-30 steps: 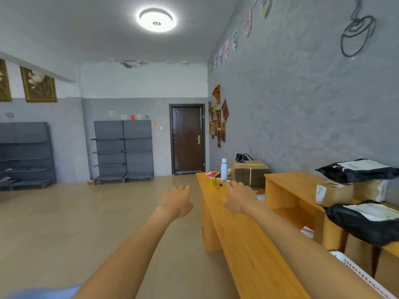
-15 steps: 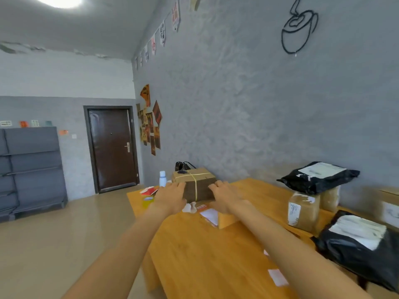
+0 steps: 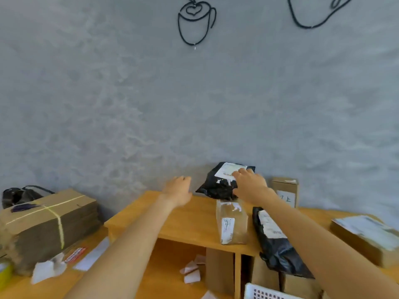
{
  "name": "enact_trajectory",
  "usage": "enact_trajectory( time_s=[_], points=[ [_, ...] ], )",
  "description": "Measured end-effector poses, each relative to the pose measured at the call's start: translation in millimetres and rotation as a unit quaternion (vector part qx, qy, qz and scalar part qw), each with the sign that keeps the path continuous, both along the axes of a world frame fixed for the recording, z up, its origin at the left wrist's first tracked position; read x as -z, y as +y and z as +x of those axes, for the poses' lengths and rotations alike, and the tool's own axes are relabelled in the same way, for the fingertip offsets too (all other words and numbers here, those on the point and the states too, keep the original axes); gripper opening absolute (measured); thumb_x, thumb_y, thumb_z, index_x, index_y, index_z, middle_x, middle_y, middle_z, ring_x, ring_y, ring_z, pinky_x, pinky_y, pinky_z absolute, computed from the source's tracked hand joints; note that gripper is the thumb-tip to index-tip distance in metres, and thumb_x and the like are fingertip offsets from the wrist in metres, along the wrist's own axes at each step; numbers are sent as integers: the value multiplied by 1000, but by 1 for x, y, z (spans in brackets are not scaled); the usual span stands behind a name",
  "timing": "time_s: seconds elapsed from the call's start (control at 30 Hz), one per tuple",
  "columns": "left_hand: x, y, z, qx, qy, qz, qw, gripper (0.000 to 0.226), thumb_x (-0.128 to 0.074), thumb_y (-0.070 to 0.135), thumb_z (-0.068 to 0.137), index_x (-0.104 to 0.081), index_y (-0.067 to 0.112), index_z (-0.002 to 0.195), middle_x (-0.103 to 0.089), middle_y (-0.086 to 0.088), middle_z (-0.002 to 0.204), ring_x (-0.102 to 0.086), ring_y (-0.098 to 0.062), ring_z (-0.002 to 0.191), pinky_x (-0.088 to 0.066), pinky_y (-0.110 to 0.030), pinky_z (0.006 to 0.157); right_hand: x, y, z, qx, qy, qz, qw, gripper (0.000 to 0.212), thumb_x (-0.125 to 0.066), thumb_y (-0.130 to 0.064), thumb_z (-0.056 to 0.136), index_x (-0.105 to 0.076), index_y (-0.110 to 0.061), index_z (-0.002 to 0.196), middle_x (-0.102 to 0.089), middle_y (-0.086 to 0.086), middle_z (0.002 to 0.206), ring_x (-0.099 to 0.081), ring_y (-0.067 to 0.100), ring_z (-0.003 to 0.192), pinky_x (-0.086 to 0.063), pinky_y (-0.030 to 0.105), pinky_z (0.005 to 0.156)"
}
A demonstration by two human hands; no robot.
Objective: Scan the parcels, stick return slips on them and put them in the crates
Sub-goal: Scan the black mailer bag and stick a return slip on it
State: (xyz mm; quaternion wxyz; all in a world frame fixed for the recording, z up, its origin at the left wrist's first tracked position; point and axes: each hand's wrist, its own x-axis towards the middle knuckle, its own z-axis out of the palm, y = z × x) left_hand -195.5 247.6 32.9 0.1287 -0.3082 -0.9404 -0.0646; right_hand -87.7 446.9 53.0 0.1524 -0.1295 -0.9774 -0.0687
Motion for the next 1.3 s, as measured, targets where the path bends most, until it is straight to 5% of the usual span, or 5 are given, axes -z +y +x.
enact_trajectory(
  time_s=[0.3, 0.47, 0.7, 1.1, 1.3],
  points=[
    [5, 91, -80, 143, -64, 91, 983, 44, -50, 13, 92, -47, 8, 136, -52, -11, 134, -48, -30, 122, -44, -39, 97, -2, 58, -12, 136, -6, -29, 990, 44, -43, -24, 98, -38, -15, 141, -41, 6, 141, -37, 28, 132, -37, 41, 102],
    [0, 109, -112, 94, -183, 218, 954, 12, -43, 20, 96, -49, 11, 90, -53, -3, 93, -51, -19, 82, -39, -29, 74, 4, 84, -23, 165, -16, -35, 985, 44, -44, -23, 97, -40, -14, 139, -42, 7, 141, -39, 27, 130, -39, 41, 103],
    [1, 148, -146, 53, -503, 269, 820, 79, -51, 76, 79, -61, 11, 123, -60, -13, 130, -58, -29, 112, -44, -38, 101, 20, 105, -53, 163, -15, -39, 986, 45, -42, -19, 96, -38, -15, 141, -41, 7, 142, -39, 27, 129, -39, 37, 98],
    [17, 166, -154, 40, -510, 306, 803, 45, -81, 35, 76, -68, 5, 107, -76, -9, 86, -72, -24, 78, -55, -31, 71, 42, 122, -57, 144, -7, -68, 987, 53, -46, -24, 97, -31, -18, 147, -33, 6, 151, -28, 26, 140, -31, 38, 111],
    [5, 155, -137, 45, -520, 369, 769, 45, -76, 38, 81, -67, 8, 113, -76, -9, 93, -72, -27, 89, -54, -36, 83, 44, 121, -53, 129, 12, -92, 987, 51, -44, -21, 97, -32, -17, 146, -35, 5, 149, -30, 25, 138, -34, 37, 108]
  ],
)
